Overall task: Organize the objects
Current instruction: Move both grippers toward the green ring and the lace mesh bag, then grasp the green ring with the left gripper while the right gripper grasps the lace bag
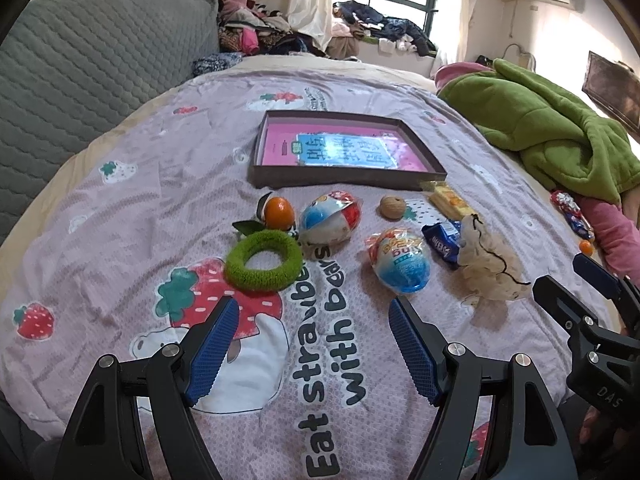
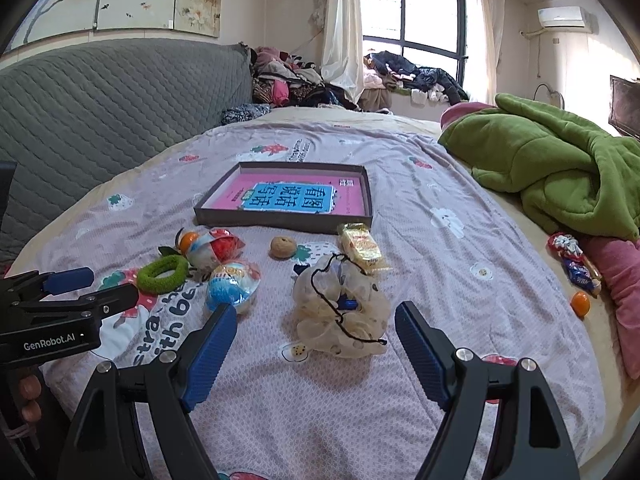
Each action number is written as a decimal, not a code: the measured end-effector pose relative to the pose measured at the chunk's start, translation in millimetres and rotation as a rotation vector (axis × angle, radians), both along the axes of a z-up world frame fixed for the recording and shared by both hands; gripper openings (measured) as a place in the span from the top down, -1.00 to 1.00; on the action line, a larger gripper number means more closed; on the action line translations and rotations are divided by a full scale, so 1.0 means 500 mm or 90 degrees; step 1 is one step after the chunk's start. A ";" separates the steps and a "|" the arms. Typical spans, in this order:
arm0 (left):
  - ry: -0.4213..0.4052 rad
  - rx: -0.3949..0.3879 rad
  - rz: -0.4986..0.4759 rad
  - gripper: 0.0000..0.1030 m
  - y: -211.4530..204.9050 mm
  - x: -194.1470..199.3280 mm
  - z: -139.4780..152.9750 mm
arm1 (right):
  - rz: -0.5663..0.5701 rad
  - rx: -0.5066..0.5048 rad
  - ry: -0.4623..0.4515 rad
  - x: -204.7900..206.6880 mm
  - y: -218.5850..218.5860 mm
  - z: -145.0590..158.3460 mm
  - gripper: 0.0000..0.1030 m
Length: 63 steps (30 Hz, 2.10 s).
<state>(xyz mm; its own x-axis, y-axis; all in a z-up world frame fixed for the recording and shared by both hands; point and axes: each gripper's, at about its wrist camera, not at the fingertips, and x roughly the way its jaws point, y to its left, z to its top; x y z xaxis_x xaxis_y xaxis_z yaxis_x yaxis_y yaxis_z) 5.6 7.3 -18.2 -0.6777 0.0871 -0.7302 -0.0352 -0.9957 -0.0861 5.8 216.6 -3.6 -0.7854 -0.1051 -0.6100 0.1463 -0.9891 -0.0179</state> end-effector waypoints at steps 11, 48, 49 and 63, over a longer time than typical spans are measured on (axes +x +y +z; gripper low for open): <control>-0.023 0.003 0.010 -0.52 -0.021 -0.038 -0.042 | -0.009 -0.003 -0.031 -0.034 0.002 -0.038 -0.57; -0.078 -0.053 -0.013 -0.52 -0.003 -0.201 -0.143 | -0.030 0.050 -0.118 -0.151 -0.005 -0.119 -0.53; -0.081 -0.049 -0.012 -0.52 -0.005 -0.203 -0.145 | -0.031 0.053 -0.120 -0.153 -0.006 -0.122 -0.50; -0.086 -0.025 0.005 0.62 -0.041 -0.207 -0.159 | -0.014 0.111 -0.105 -0.140 -0.022 -0.121 0.48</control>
<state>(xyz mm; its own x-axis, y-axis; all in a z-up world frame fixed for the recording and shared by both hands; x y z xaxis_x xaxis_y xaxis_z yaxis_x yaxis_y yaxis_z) -97.8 -13.3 -97.9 -0.5733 0.0518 -0.8177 -0.0186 -0.9986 -0.0502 -64.0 205.4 -64.2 -0.6748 0.0293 -0.7374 0.1391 -0.9763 -0.1661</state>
